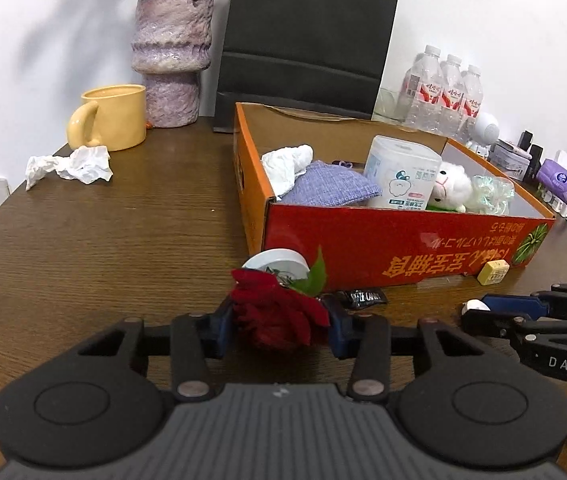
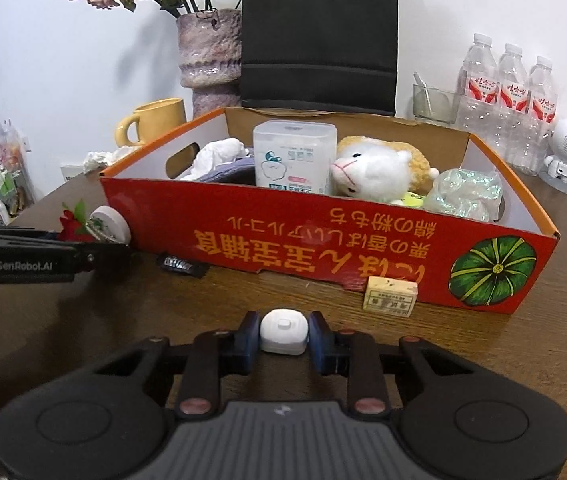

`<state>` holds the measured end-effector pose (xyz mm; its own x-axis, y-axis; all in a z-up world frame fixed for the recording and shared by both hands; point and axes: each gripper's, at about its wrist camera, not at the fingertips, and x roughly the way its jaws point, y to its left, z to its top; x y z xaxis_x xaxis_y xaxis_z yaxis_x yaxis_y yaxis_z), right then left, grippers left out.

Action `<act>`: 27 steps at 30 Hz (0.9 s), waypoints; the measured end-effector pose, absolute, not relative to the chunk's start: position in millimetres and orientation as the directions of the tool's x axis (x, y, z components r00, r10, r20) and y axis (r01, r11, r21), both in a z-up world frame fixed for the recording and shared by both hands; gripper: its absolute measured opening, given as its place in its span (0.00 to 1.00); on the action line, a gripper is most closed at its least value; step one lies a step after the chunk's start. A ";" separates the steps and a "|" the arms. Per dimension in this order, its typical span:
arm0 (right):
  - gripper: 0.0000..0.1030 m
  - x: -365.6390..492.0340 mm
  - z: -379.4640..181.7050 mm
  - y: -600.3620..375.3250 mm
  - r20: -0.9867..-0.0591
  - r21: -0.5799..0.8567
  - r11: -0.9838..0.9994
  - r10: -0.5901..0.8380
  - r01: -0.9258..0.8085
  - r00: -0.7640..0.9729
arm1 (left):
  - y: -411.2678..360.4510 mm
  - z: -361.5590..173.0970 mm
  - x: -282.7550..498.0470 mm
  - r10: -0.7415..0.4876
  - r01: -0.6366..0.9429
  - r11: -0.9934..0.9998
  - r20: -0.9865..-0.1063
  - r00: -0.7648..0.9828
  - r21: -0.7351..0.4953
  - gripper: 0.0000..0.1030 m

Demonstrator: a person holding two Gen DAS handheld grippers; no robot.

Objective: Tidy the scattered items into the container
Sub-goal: 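Grasp the white round object with the right tool while the left tool grasps the red rose, then lower the white object and red rose into the box and open both tools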

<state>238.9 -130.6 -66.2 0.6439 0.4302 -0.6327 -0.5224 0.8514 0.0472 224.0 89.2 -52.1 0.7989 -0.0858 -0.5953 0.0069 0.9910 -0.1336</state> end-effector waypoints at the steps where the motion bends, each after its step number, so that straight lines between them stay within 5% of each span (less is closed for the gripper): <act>1: 0.24 238.2 -65.9 -130.8 -0.631 0.051 0.850 0.434 -0.524 0.643 | 88.8 -51.7 223.0 -0.088 0.010 0.991 -0.594 0.800 -0.134 0.43; 17: 0.24 234.4 -23.7 -169.2 -0.505 0.111 0.861 0.479 -0.496 0.718 | 81.8 -13.3 186.3 -0.133 0.032 0.975 -0.462 0.877 -0.221 0.43; 27: 0.24 308.3 20.4 -185.6 -0.418 0.079 0.898 0.423 -0.432 0.804 | 74.9 32.0 270.1 -0.123 0.034 0.970 -0.368 0.921 -0.240 0.43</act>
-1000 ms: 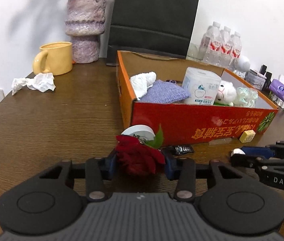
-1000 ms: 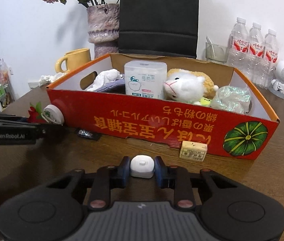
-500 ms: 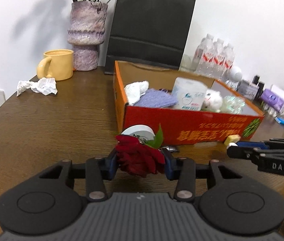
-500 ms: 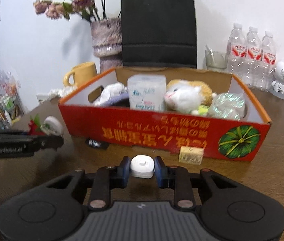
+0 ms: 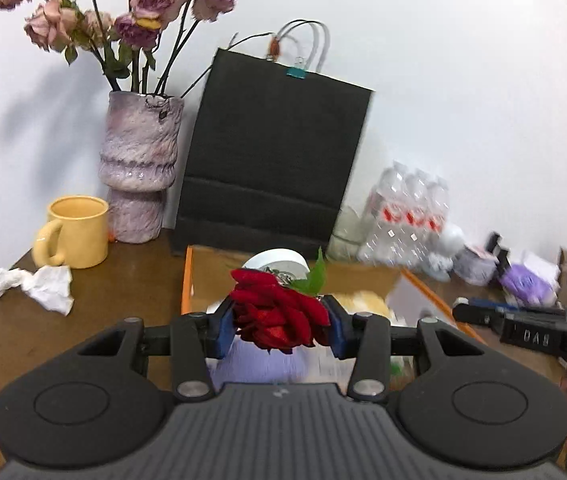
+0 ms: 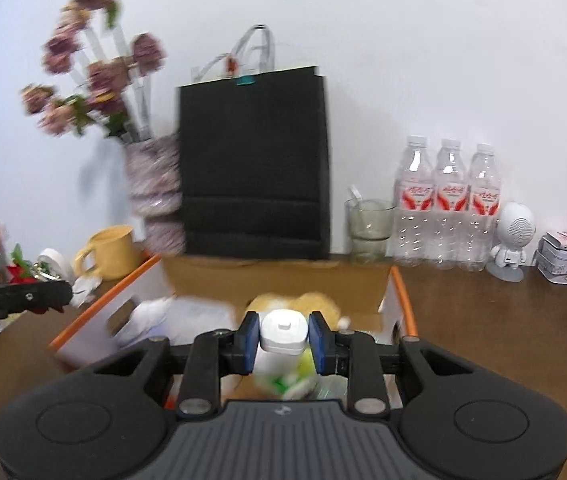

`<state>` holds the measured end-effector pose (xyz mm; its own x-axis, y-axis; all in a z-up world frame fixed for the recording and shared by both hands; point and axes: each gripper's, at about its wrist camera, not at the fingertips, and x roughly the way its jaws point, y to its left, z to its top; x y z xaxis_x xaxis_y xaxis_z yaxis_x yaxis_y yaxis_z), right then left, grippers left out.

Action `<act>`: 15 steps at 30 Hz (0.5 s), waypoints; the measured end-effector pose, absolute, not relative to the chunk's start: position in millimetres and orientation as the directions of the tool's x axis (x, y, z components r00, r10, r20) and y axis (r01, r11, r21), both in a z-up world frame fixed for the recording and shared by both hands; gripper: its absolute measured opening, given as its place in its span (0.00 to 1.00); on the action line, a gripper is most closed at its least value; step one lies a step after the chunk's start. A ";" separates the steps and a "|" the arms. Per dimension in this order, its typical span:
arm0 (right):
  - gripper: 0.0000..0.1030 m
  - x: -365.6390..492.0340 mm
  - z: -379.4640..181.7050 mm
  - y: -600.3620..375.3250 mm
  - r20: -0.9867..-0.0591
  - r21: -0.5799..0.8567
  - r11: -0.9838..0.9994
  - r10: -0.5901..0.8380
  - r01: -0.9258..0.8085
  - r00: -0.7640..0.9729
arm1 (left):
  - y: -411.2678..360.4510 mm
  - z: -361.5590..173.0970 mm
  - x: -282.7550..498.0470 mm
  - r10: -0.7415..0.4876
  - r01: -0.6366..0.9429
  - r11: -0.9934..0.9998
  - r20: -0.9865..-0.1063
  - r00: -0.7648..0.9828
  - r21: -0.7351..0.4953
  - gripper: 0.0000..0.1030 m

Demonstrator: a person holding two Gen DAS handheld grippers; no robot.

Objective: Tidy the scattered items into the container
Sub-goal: 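Lower the white object and red rose into the box and open both tools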

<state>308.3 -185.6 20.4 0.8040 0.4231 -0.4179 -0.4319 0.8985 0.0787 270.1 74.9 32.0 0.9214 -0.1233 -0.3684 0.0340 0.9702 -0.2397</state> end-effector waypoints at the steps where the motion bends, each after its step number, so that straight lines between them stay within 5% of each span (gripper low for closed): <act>1: 0.24 320.0 19.8 -185.8 -0.420 0.097 0.902 0.420 -0.420 0.805 | 74.6 31.9 283.2 -0.117 0.025 0.968 -0.365 0.924 -0.249 0.43; 15: 0.24 408.4 -14.9 -166.2 -0.544 0.056 0.909 0.375 -0.413 0.751 | 67.5 -11.1 362.3 -0.082 -0.037 0.975 -0.507 0.858 -0.219 0.44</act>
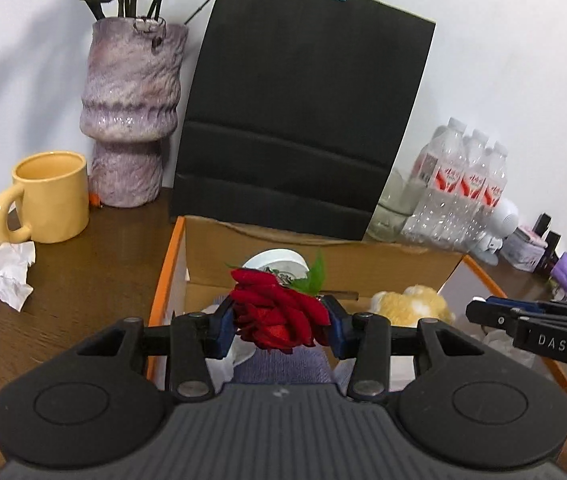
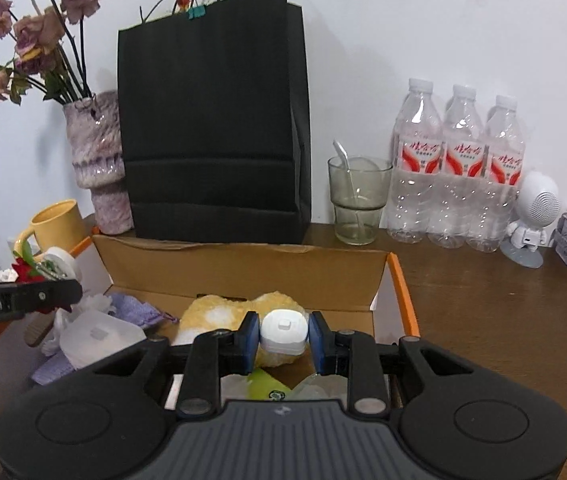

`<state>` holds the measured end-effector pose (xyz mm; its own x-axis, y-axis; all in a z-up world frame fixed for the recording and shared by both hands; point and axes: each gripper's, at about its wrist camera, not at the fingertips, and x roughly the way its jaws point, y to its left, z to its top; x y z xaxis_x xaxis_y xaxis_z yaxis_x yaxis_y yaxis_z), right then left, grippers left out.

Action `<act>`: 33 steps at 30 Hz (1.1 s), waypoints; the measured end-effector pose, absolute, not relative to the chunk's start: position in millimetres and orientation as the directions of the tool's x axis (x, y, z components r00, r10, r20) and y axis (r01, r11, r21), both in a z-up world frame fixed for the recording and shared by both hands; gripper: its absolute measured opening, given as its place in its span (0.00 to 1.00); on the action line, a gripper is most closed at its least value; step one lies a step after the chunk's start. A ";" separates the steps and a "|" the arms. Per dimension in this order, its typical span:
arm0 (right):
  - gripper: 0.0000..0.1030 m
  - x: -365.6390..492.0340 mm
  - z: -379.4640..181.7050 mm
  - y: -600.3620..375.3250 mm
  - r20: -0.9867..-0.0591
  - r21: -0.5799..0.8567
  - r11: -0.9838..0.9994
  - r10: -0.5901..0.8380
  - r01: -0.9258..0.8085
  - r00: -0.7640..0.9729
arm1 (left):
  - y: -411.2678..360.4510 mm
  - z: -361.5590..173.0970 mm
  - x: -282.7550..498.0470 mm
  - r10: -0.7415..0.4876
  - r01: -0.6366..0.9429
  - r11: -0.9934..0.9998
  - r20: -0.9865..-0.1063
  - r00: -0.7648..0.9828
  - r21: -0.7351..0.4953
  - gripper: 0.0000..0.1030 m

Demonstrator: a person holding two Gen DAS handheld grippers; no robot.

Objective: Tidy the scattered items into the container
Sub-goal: 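Lower the white object and red rose into the box and open both tools, then grasp the beige block with the right tool while the left tool grasps the black candy packet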

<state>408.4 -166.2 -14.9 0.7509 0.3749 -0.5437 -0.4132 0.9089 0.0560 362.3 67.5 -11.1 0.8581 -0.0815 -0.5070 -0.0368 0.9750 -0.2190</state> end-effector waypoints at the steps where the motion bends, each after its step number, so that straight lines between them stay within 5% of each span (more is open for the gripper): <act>1: 0.24 408.9 -16.0 -165.9 -0.546 0.055 0.909 0.374 -0.414 0.749 | 66.6 -12.0 362.8 -0.080 -0.039 0.975 -0.510 0.856 -0.218 0.47; 3: 0.25 409.0 -17.1 -165.6 -0.549 0.055 0.910 0.372 -0.412 0.748 | 64.3 -12.7 363.9 -0.073 -0.044 0.977 -0.519 0.852 -0.210 0.58; 5: 0.32 407.9 -16.5 -167.1 -0.548 0.062 0.911 0.372 -0.407 0.749 | 60.8 -10.7 362.4 -0.061 -0.044 0.981 -0.517 0.854 -0.188 0.87; 6: 0.46 408.2 -15.8 -168.1 -0.548 0.074 0.907 0.384 -0.415 0.743 | 59.1 -8.7 360.9 -0.045 -0.051 0.984 -0.509 0.859 -0.173 1.00; 7: 0.85 409.0 -15.0 -169.2 -0.554 0.091 0.900 0.401 -0.426 0.730 | 57.8 -6.1 358.4 -0.042 -0.047 0.985 -0.495 0.868 -0.165 1.00; 8: 0.99 408.9 -14.2 -170.2 -0.553 0.110 0.892 0.421 -0.438 0.719 | 56.8 -4.3 356.8 -0.049 -0.037 0.986 -0.489 0.871 -0.164 1.00; 33: 1.00 386.6 4.3 -167.5 -0.530 0.053 0.898 0.397 -0.437 0.749 | 55.1 12.1 337.1 -0.050 -0.025 0.987 -0.454 0.890 -0.158 1.00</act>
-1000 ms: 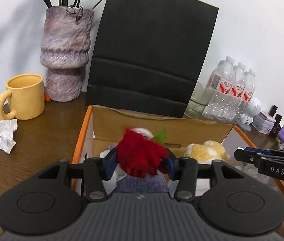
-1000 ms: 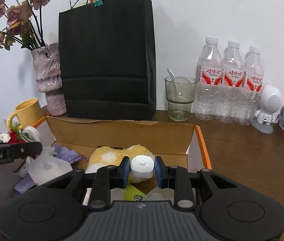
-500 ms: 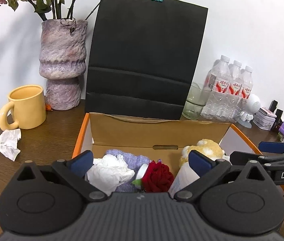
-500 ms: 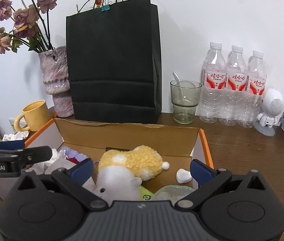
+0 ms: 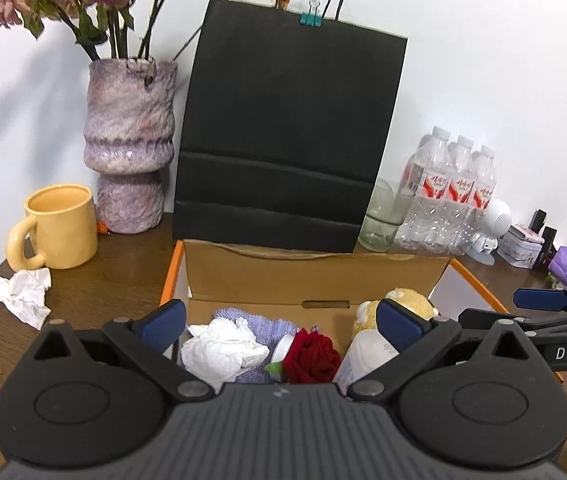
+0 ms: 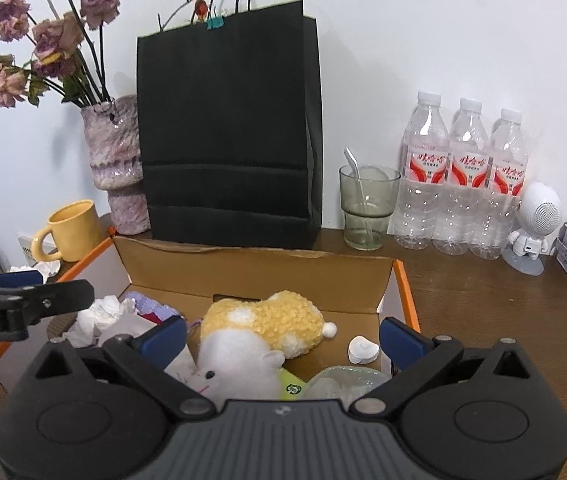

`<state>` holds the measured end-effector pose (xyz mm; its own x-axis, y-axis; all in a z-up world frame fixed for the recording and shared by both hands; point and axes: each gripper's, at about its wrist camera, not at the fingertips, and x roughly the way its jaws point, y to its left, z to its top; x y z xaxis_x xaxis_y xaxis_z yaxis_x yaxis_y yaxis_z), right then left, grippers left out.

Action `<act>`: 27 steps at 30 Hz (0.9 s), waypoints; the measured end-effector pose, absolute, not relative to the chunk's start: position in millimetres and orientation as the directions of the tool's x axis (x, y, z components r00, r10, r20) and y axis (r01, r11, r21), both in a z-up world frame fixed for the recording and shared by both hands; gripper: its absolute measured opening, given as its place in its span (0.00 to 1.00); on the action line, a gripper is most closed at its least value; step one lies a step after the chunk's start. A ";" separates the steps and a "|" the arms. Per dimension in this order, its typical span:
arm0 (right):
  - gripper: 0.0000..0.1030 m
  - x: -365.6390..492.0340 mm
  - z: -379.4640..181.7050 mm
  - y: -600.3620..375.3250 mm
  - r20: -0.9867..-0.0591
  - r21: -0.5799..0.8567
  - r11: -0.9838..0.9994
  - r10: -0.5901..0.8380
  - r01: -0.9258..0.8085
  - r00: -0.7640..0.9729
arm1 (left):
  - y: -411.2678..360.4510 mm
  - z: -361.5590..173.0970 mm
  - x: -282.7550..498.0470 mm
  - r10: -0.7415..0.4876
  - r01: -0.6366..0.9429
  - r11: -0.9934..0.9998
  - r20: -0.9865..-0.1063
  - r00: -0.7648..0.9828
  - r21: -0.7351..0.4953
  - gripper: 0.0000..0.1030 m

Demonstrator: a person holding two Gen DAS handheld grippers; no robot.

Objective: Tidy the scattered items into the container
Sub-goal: 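Grasp the beige block with the right tool while the left tool grasps the black candy packet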

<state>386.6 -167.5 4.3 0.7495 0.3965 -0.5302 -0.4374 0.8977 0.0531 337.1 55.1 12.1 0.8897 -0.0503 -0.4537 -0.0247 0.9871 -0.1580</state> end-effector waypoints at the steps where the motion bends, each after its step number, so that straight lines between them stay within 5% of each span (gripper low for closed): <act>1: 1.00 383.7 6.5 -168.9 -0.525 0.054 0.899 0.396 -0.435 0.753 | 56.4 13.6 332.6 -0.051 -0.023 0.987 -0.446 0.893 -0.160 1.00; 14: 1.00 288.6 -17.2 -215.0 -0.510 0.005 0.898 0.381 -0.441 0.771 | 82.1 -14.5 236.2 -0.051 0.011 0.995 -0.428 0.902 -0.096 1.00; 27: 0.99 266.8 -66.1 -193.2 -0.612 0.001 0.900 0.346 -0.436 0.712 | 53.1 -52.4 238.9 -0.055 0.012 0.997 -0.569 0.821 -0.079 1.00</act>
<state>266.8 -193.2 -66.1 0.7116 0.3457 -0.6116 -0.4361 0.8999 0.0012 238.9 53.1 -52.4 0.8207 -0.0547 -0.5687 0.0115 0.9968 -0.0793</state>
